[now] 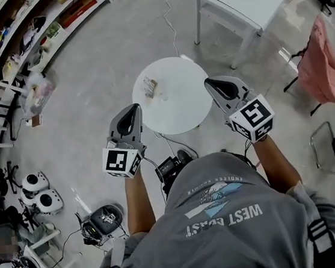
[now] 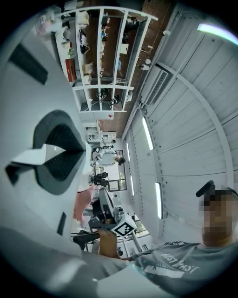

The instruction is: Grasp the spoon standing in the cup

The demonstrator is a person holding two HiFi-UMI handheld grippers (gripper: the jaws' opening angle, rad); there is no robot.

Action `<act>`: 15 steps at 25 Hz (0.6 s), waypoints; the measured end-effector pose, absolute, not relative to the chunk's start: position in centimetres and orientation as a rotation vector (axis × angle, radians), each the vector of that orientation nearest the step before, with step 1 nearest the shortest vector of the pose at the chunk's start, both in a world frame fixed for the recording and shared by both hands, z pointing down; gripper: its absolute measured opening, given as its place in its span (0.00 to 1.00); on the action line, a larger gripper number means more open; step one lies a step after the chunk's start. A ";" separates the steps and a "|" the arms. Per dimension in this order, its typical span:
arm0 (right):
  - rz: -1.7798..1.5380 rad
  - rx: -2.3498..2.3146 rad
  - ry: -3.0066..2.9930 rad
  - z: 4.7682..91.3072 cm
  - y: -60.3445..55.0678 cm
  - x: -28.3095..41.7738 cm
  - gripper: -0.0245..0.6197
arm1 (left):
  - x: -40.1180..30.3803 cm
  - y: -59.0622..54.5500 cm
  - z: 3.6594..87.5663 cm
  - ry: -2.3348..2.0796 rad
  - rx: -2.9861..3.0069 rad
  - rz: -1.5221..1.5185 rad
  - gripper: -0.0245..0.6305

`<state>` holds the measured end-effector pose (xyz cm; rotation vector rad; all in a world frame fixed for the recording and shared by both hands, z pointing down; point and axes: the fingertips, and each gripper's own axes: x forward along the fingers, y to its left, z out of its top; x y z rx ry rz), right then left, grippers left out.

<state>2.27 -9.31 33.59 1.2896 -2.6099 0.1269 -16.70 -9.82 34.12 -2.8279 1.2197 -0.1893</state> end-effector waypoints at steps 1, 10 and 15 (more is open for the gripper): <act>0.123 1.298 -2.602 33.6 -9.5 1.8 0.04 | -17.0 -10.2 34.4 1.204 -2.837 -0.185 0.04; 0.128 1.331 -2.539 33.7 -10.6 0.8 0.04 | -17.6 -12.3 36.0 1.146 -2.906 -0.178 0.04; 0.162 1.311 -2.555 34.1 -12.3 0.6 0.04 | -17.4 -13.2 36.6 1.166 -2.917 -0.212 0.04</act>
